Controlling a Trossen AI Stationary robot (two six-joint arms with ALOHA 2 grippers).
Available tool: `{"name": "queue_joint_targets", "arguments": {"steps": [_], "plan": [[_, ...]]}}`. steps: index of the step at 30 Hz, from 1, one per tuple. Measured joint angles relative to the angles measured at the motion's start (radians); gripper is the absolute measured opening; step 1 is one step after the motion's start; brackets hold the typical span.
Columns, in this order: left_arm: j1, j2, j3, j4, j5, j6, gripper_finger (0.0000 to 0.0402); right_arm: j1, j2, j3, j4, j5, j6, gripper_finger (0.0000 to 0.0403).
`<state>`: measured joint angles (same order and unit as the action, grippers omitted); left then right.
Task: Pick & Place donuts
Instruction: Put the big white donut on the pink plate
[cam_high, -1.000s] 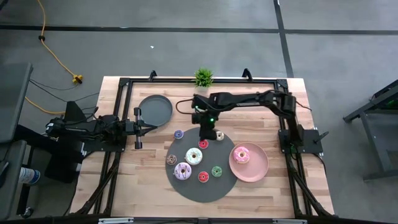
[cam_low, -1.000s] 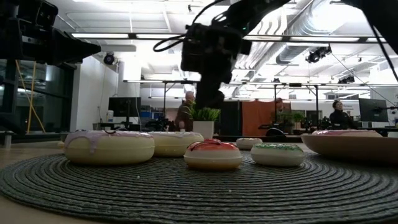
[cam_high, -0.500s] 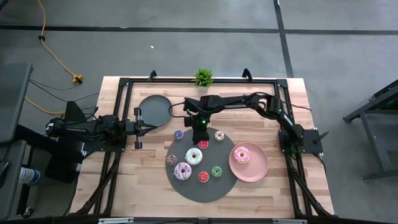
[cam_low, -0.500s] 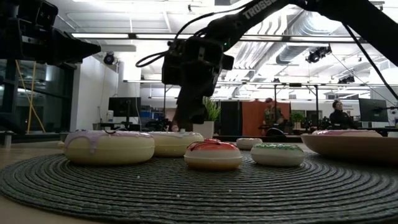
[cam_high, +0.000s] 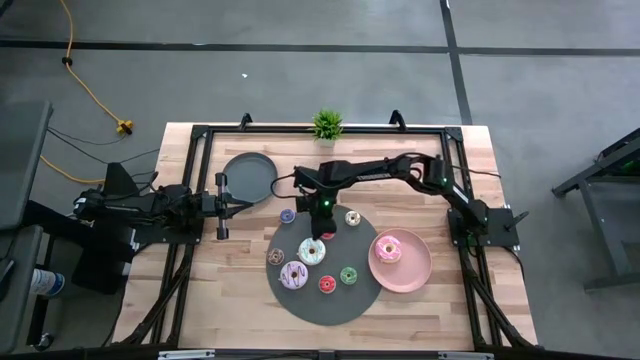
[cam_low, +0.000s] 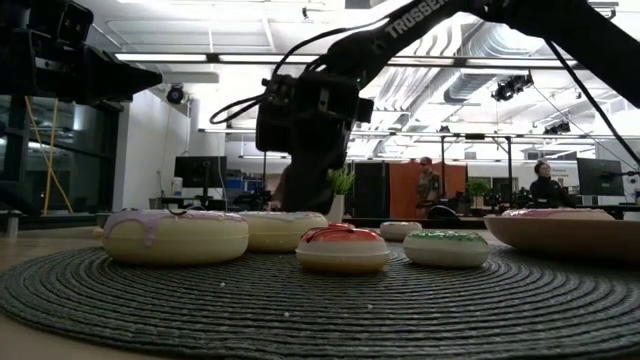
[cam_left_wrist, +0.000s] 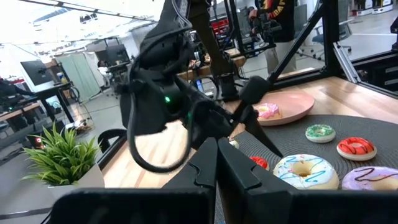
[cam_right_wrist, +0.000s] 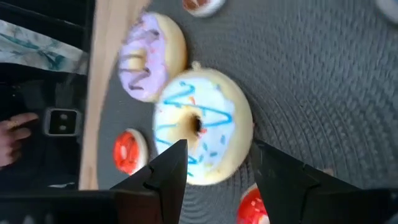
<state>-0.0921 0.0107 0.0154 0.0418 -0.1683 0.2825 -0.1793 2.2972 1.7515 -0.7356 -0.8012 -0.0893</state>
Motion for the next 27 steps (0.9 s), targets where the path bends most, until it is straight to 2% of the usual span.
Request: {"name": "queue_joint_targets", "arguments": {"steps": [14, 27], "plan": [[0.000, 0.000, 0.000, -0.009, 0.000, 0.000, 0.0000, 0.030, 0.024, 0.000, 0.011, 0.046, -0.006, 0.0168], [0.000, 0.000, 0.000, -0.011, 0.000, 0.000, 0.0000, 0.059, 0.023, 0.000, 0.015, 0.034, 0.002, 0.0156]]}}
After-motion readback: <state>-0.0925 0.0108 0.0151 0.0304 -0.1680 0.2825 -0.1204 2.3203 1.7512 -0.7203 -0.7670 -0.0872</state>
